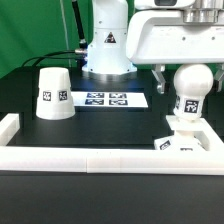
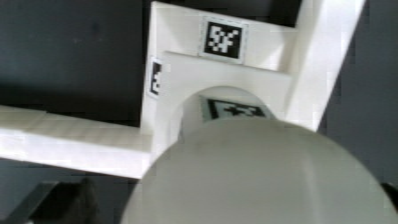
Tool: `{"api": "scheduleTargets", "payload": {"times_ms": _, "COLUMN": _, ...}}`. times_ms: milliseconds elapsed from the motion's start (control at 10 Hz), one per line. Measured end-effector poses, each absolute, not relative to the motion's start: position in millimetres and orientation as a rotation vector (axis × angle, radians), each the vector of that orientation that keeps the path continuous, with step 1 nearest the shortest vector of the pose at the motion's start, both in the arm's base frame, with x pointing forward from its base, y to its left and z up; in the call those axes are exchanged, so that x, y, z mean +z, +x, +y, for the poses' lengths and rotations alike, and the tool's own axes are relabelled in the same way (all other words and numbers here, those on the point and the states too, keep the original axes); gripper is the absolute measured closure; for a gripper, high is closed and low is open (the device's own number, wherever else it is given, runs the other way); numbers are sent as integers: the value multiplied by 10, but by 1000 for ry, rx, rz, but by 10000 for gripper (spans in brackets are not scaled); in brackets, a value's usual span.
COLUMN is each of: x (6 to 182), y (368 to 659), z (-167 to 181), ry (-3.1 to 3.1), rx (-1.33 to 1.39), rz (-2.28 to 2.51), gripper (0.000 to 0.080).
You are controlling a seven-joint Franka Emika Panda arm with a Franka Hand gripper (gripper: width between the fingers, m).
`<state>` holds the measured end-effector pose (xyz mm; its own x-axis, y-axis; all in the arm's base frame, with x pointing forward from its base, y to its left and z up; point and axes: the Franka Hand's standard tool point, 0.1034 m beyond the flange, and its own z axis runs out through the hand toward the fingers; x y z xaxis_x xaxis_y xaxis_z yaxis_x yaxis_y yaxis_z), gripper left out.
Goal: Assemble lamp
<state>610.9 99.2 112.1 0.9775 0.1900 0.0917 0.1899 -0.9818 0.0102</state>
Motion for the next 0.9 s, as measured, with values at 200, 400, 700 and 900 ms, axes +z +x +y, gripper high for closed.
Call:
{"api": "scheduleTargets", "payload": {"times_ms": 200, "x": 1118, "y": 6108, "z": 990, "ry": 3123, "rx": 145, "rz": 297, "gripper": 210}}
{"api": "scheduleTargets", "payload": {"times_ms": 400, "x": 1118, "y": 6108, "z": 990, "ry": 3123, "rx": 145, "rz": 297, "gripper": 225}}
{"api": "scheduleTargets", "payload": {"times_ms": 700, "x": 1116, "y": 6108, "z": 987, "ry": 3137, "rx": 145, "rz": 179, "gripper": 225}}
{"api": "scheduleTargets", "payload": {"times_ms": 900, "x": 1113, "y": 6108, "z": 980, "ry": 3148, "rx": 143, "rz": -185, "gripper": 225}}
